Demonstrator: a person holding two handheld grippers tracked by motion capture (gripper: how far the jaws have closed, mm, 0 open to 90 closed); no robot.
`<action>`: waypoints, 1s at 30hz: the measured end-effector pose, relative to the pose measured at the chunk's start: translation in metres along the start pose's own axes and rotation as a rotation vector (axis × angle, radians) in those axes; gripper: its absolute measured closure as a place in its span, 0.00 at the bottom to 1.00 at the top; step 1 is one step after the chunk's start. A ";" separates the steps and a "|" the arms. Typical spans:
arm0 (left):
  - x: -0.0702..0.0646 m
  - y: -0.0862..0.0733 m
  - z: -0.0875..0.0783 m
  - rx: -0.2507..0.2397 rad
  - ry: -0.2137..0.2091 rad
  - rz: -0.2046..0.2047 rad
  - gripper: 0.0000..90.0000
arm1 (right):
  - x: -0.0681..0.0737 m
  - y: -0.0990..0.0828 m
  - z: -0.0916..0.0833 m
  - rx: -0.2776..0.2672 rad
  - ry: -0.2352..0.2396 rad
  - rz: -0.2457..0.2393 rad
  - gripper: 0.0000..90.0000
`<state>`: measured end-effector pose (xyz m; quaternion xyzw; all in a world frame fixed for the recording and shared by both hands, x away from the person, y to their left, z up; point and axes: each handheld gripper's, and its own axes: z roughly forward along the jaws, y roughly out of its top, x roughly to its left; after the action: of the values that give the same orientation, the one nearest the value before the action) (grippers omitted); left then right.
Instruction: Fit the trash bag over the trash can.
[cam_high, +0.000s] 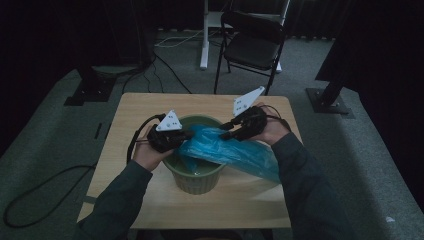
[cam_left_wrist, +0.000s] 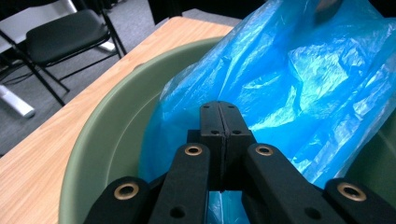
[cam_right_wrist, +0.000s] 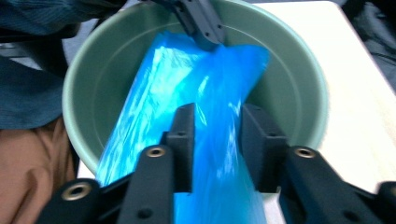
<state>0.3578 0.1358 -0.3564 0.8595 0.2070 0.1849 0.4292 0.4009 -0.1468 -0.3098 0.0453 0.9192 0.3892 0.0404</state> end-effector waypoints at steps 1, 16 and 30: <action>0.000 0.000 0.000 0.000 0.000 0.000 0.99 | 0.002 -0.001 -0.004 -0.006 -0.011 0.003 0.67; 0.019 -0.026 -0.013 -0.003 0.044 -0.093 0.97 | 0.029 -0.049 -0.044 -0.075 -0.120 0.082 0.61; 0.016 -0.025 -0.018 -0.043 0.021 -0.096 0.82 | 0.065 -0.077 -0.042 -0.077 -0.139 0.079 0.58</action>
<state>0.3573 0.1695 -0.3647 0.8372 0.2486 0.1776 0.4536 0.3283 -0.2228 -0.3388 0.1068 0.8961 0.4213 0.0904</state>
